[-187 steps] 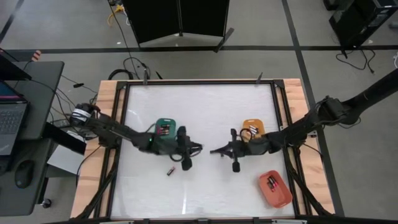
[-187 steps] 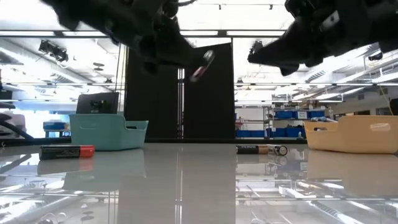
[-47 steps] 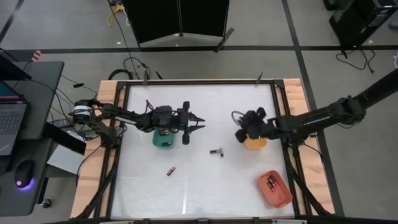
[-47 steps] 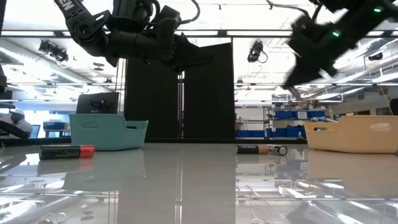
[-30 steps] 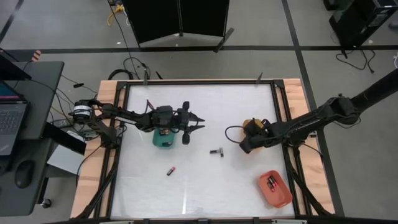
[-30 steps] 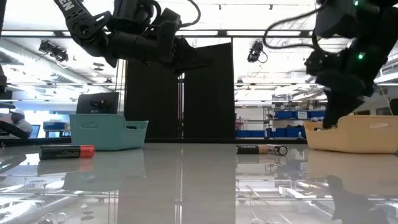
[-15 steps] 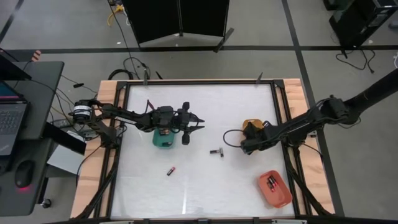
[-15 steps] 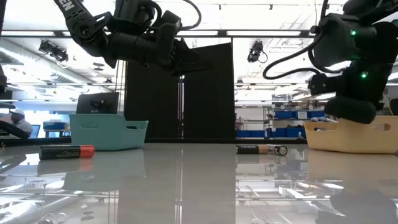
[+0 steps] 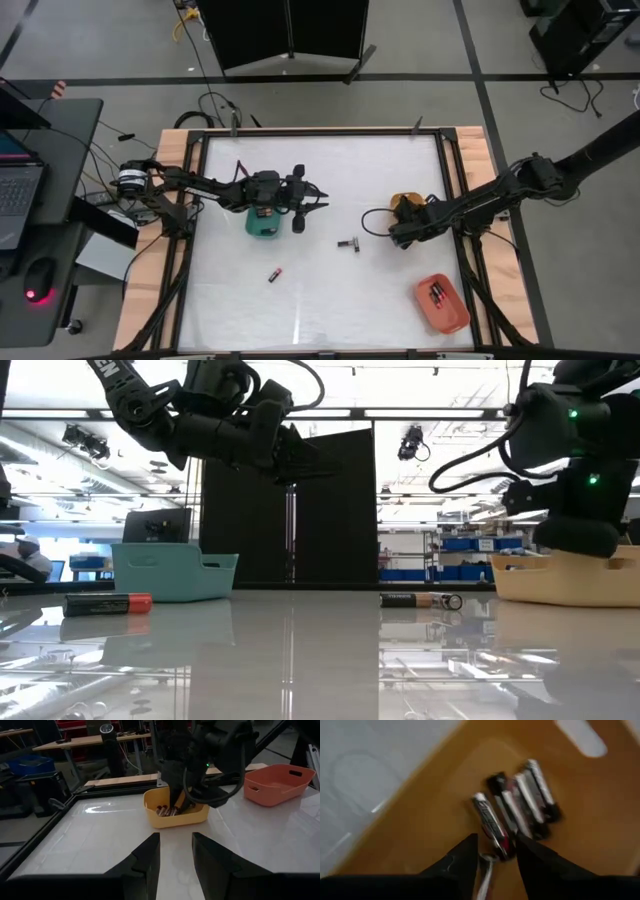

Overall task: Sort batteries
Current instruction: Put the silver battery into the yellow bin, then put the black and copper battery into the green bin

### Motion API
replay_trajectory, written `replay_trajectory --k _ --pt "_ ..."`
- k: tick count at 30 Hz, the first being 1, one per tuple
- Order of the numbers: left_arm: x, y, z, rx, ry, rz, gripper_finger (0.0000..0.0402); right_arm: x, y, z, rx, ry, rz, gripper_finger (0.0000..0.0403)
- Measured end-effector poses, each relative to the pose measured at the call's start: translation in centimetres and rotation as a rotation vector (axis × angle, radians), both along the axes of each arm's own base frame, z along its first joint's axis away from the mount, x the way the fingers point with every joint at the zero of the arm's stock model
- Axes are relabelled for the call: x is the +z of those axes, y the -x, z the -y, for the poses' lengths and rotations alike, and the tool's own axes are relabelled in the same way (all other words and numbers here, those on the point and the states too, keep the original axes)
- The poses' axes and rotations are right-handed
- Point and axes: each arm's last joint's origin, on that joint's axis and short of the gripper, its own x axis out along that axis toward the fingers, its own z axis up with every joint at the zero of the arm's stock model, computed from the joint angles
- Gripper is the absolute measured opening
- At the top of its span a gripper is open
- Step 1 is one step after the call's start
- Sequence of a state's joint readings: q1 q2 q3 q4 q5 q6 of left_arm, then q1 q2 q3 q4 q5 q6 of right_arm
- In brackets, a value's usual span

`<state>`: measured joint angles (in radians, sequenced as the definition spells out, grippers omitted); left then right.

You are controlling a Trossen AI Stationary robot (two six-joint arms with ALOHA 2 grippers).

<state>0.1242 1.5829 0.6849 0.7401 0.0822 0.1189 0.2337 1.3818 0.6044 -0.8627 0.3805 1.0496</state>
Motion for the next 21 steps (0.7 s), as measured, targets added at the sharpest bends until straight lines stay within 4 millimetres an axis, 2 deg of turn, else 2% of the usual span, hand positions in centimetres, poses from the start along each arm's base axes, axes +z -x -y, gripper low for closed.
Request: replay_trajectory --k 6,11,16,19,21 --pt "0.0 0.0 0.0 0.0 0.0 -0.001 0.0119 2.7 0.5 0.2 -0.012 0.047 -0.113 0.0153" --pt "-0.1 0.1 -0.1 0.044 -0.009 0.002 0.0116 5.8 -0.5 0.1 0.014 0.111 -0.119 0.0158" --pt "-0.9 1.3 -0.1 0.085 0.0 0.082 0.0065 7.0 -3.3 -0.6 0.183 0.049 0.068 0.015" --pt "-1.6 2.2 0.2 0.035 0.004 0.11 0.0017 7.2 -5.6 -1.4 0.329 -0.029 0.243 0.0126" --pt "-2.0 2.9 0.3 0.017 0.004 0.131 0.0009 7.2 -7.1 -1.9 0.43 -0.071 0.339 0.01"
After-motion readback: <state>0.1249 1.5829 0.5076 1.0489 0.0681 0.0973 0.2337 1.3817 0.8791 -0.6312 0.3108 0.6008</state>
